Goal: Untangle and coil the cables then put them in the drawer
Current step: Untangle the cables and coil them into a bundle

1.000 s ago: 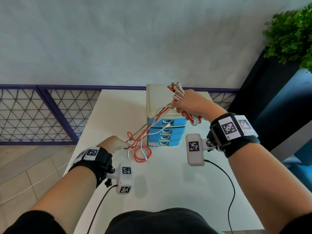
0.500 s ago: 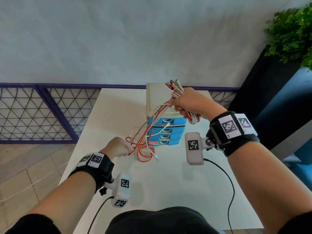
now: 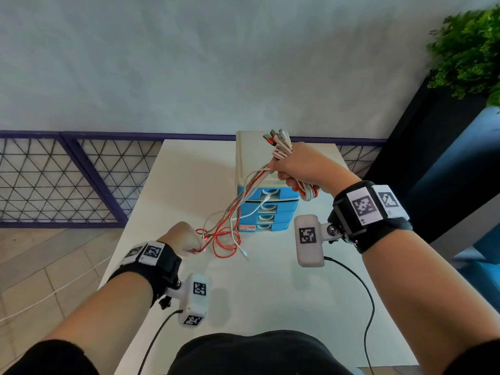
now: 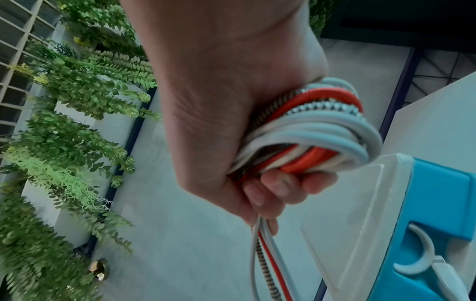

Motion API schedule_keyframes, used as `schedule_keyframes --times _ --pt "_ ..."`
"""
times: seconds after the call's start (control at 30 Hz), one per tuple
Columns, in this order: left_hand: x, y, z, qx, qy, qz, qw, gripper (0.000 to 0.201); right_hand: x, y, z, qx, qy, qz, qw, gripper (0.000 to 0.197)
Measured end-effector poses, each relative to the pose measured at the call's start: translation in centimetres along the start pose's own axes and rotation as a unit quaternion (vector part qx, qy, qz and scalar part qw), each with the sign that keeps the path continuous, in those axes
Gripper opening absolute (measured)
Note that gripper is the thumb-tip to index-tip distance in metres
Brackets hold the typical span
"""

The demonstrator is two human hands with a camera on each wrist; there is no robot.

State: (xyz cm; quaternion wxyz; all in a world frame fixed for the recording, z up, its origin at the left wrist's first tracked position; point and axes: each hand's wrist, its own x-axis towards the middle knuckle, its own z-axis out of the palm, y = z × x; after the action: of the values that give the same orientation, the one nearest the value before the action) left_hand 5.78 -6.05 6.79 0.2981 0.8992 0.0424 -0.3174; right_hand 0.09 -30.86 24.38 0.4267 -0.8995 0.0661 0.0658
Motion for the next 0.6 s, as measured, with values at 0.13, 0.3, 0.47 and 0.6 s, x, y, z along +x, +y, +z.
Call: schedule_keyframes --times 0.13,0.3,0.47,0.6 --pt "0.1 0.8 0.9 0.137 0.05 0.08 0.986 0.022 0.0 -0.8 0.4 0.006 -0.027 -0.011 1.0 0.012" --pt "1.5 -1.2 1.2 0.118 0.128 0.102 0.979 0.035 0.0 -0.8 0.0 0.012 -0.024 -0.009 1.0 0.012" --pt "0.7 -2.1 1.0 0.083 0.146 0.165 0.972 0.036 0.1 -0.2 -0.6 0.001 -0.018 0.003 1.0 0.015" --pt "0.9 -2.6 0.8 0.04 0.119 0.233 0.964 0.02 0.5 0.3 -0.8 -0.003 -0.015 0.018 1.0 0.014"
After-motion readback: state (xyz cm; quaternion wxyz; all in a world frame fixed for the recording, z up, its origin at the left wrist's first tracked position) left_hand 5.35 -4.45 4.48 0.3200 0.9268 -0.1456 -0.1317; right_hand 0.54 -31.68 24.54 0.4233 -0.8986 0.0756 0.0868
